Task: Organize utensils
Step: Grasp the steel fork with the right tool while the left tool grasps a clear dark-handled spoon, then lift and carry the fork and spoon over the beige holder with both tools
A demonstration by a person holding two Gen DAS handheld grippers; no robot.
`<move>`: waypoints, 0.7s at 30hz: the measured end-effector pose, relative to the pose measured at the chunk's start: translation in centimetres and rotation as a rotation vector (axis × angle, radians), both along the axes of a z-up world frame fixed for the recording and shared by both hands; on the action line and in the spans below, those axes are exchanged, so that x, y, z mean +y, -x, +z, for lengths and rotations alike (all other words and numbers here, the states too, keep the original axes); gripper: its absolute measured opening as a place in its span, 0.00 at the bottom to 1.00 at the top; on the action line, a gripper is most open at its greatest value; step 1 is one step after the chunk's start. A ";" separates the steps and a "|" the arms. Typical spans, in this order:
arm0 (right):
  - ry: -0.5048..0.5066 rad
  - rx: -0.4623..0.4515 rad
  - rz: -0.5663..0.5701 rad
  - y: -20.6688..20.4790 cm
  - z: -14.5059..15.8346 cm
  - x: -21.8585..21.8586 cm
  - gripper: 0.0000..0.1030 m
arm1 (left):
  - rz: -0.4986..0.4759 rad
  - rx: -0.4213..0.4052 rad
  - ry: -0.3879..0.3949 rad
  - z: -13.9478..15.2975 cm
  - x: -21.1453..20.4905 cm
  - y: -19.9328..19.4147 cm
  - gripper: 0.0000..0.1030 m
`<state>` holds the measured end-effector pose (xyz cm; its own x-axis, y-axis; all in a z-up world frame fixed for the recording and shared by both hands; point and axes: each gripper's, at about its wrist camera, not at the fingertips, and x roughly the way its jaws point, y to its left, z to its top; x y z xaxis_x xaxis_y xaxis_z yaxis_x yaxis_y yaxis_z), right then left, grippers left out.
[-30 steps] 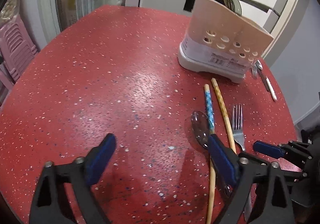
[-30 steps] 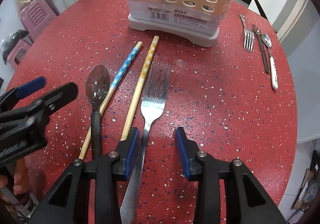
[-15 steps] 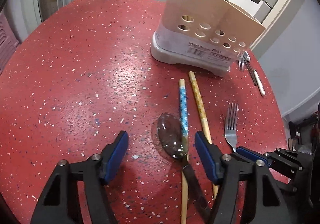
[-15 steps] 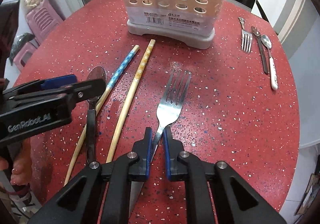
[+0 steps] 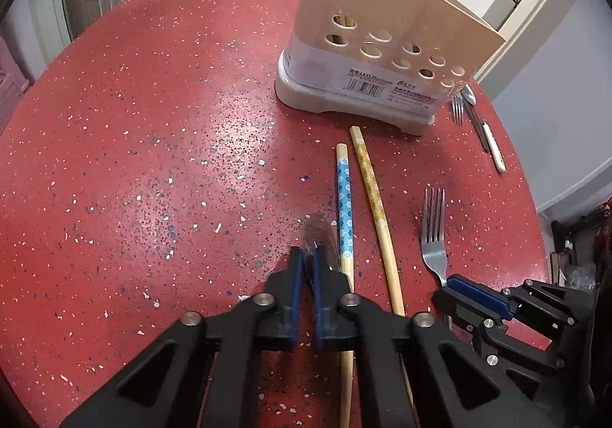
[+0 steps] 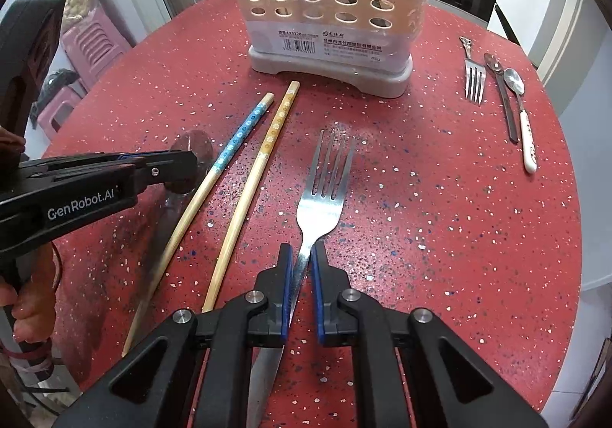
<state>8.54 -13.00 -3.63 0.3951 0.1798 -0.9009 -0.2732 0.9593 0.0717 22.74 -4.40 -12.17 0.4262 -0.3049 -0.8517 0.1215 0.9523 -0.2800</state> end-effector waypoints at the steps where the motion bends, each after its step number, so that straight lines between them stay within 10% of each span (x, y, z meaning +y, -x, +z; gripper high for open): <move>1: -0.006 0.000 0.000 0.0 0.0 -0.1 0.10 | 0.001 -0.007 -0.002 0.2 0.1 0.4 0.27; 21: -0.277 -0.048 -0.020 1.3 2.7 -5.3 0.06 | 0.054 -0.146 0.101 5.5 4.0 5.5 0.27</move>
